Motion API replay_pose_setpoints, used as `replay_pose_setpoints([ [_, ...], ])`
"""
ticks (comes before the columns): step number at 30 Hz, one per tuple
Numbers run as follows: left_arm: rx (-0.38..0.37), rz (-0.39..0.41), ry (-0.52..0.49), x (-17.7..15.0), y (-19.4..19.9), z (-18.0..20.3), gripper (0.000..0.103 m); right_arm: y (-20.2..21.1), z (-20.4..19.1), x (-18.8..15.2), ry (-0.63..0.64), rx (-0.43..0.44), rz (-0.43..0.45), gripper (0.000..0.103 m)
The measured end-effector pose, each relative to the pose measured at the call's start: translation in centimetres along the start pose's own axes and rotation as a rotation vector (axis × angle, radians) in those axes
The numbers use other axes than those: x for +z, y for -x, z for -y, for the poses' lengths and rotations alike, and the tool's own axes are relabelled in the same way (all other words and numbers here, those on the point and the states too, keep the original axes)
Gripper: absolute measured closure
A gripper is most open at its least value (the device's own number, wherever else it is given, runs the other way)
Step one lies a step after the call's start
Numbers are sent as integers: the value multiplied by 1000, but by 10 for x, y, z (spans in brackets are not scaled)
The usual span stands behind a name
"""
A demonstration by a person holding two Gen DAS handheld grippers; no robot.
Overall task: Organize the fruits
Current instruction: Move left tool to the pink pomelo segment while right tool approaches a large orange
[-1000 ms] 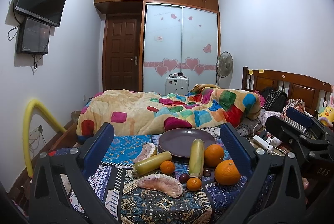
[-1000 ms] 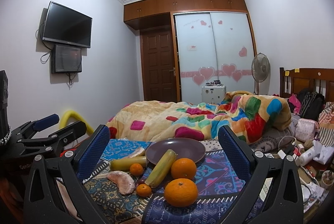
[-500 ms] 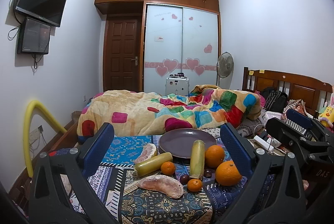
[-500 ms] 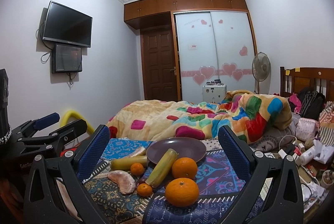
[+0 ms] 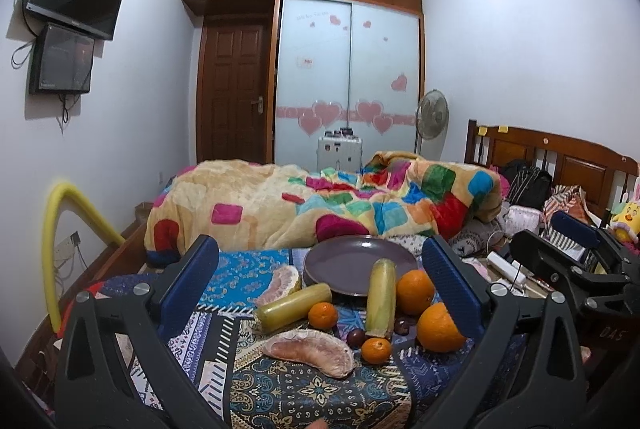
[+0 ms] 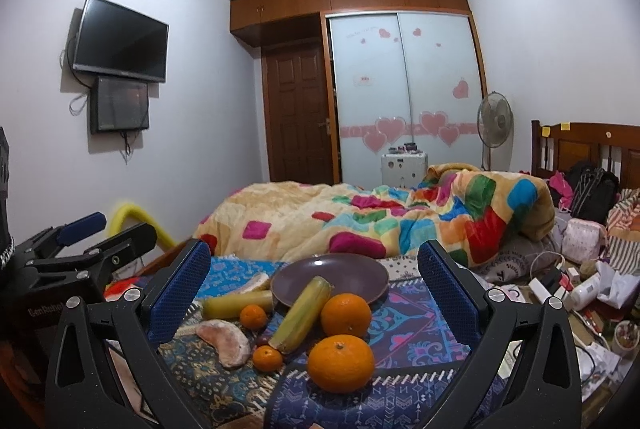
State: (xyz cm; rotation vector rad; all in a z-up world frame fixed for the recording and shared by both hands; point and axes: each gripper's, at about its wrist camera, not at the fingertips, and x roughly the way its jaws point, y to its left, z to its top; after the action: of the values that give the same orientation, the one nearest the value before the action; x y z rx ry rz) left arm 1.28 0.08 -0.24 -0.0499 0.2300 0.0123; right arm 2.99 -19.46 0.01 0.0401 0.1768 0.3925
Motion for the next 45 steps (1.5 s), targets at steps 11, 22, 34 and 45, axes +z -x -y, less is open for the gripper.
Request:
replay_pose_setpoints([
  [11,-20,-166,-38,-21,-41,-12,6,-28,16,-28,45,-34,-152,0],
  [22,-72,-380,-58,-54,-79,-22,28,-53,31,-59,28,-4,-319,13],
  [34,-89,-518,-49,-89,-113,-11,29,-74,28,-82,0,38,-406,19],
  [45,-58,-527,-72,-105,-124,0,26,-87,25,-89,-4,52,-427,22],
])
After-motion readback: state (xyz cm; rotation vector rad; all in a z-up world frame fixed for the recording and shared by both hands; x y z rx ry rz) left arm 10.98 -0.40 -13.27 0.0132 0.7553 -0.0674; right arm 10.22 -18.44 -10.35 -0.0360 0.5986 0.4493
